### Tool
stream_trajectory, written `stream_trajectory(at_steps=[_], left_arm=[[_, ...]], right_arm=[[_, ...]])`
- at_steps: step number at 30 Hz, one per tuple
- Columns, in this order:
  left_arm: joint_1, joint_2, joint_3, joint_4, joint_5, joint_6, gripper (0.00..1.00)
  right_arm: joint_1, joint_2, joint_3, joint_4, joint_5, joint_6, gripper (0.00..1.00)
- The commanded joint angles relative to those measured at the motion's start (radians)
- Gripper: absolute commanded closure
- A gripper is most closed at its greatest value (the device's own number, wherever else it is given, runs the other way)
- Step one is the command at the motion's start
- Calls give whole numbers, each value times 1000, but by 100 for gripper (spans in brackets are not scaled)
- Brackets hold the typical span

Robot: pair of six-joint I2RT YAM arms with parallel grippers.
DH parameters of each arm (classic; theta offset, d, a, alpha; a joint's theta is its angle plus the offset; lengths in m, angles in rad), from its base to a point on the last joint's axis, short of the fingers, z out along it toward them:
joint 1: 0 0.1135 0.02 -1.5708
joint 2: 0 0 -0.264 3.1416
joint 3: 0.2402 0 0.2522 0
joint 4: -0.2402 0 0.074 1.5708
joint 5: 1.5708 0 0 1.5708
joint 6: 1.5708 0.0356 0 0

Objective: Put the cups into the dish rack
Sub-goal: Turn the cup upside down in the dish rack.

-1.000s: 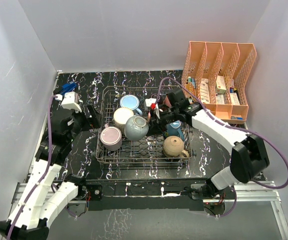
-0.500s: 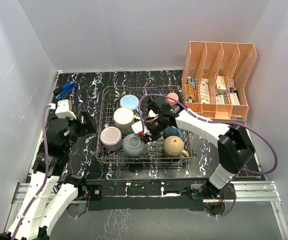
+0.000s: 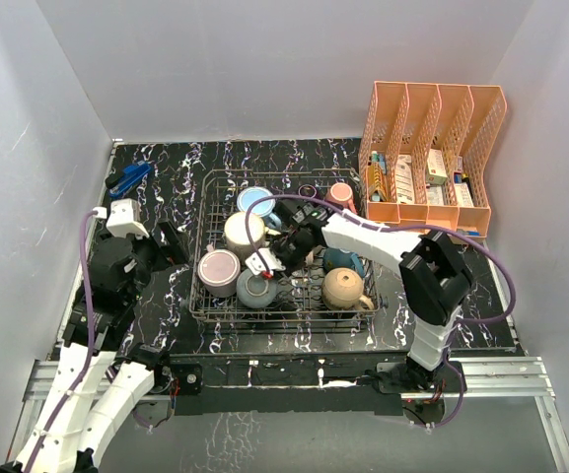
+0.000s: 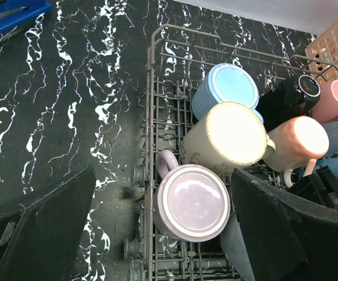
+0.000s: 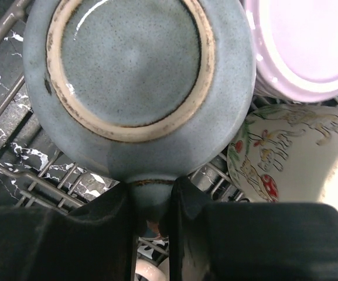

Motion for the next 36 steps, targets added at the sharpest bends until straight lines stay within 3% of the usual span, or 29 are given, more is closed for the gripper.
stream_trajectory(at_steps=[1, 12, 25, 36], left_arm=[[4, -8, -16, 14, 21, -15, 3], [4, -21, -40, 38, 69, -63, 3], [4, -46, -59, 57, 140, -135, 3], [4, -76, -108, 189, 276, -262, 3]], right_arm=[[36, 29, 93, 6, -9, -90, 92], [85, 123, 157, -70, 75, -210, 89], [109, 96, 154, -52, 108, -131, 43], [109, -142, 102, -99, 91, -17, 27]])
